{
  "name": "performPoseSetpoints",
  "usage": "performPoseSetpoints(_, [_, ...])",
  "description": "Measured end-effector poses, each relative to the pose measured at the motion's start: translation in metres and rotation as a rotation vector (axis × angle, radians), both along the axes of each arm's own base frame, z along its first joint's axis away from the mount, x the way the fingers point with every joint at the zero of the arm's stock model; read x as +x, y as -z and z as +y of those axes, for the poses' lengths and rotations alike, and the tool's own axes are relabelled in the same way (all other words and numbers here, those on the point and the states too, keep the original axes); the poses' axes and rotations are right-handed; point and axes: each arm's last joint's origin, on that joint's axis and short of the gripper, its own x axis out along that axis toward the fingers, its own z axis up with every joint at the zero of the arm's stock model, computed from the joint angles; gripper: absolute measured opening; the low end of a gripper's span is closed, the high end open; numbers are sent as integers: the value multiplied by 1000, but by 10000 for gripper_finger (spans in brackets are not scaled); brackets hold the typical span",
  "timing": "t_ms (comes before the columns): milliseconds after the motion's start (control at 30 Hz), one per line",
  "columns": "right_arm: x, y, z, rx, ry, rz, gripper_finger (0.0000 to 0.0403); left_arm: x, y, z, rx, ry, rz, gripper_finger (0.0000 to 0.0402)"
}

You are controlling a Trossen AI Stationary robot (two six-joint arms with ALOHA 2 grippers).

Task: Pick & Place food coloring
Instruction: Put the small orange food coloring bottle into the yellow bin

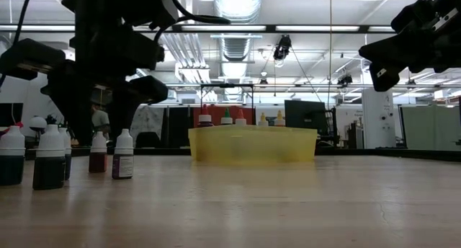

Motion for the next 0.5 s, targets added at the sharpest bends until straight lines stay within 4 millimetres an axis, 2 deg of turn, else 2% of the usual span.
performPoseSetpoints(200, [0, 0, 0, 0, 0, 0, 9, 0, 0, 0, -1, -1, -3, 172])
performPoseSetpoints(500, [0, 0, 0, 0, 0, 0, 9, 0, 0, 0, 1, 7, -3, 127])
